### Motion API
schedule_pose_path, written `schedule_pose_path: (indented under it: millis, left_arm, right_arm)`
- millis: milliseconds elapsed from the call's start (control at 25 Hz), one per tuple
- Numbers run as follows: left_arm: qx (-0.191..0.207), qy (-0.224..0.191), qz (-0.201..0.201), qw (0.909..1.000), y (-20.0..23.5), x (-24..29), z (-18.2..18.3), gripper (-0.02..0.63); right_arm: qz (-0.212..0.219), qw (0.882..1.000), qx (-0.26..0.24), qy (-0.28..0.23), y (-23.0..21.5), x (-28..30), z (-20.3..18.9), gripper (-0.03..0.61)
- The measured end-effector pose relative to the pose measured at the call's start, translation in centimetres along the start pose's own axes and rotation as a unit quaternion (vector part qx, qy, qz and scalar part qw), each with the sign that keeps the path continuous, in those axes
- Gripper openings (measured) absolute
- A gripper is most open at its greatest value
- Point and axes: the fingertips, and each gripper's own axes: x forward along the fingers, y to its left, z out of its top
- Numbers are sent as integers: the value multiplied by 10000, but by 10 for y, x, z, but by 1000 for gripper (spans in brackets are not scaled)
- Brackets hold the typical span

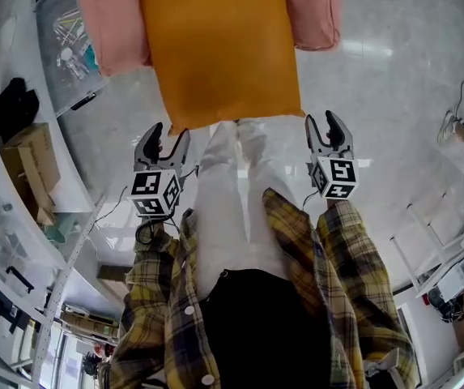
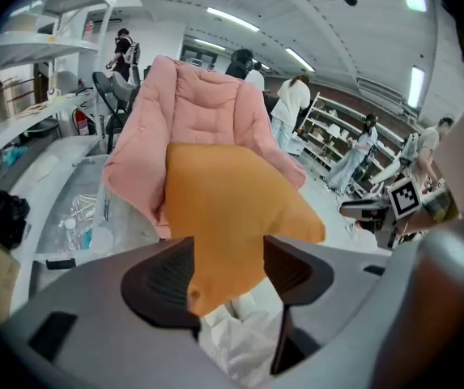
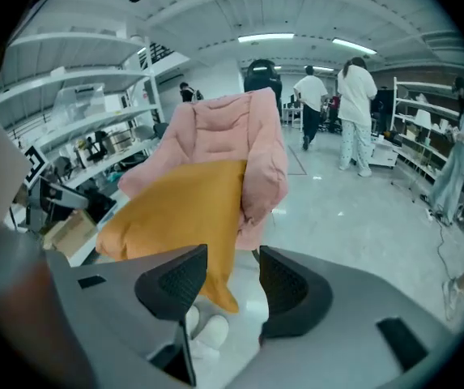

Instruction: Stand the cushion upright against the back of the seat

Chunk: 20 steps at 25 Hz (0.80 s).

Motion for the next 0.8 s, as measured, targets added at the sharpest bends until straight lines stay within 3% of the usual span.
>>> schedule_pose_path:
  millis: [200,360,480,640,800]
  left_arm:
    - [329,415,-38,9986,3,19,-42,279]
    - [720,864,-72,9936,9,37,-75,288]
    - [1212,1204,-8,9853,16,42,-95,301]
    - [1936,1353,180,9715,23,48,-106,302]
    - [2401,1397,390,9599,32,51,-108,302]
  right_arm:
    - [345,9955,-810,349,4,18,-36,192]
    - [603,9851,-1499,584,9,30,-52,192]
    - [731,9729,-2043,799,12,36,-59,192]
    - [802,9523,-2748,1060,13,42,-73,192]
    - [800,9471,-2836,1272,14,49,-88,192]
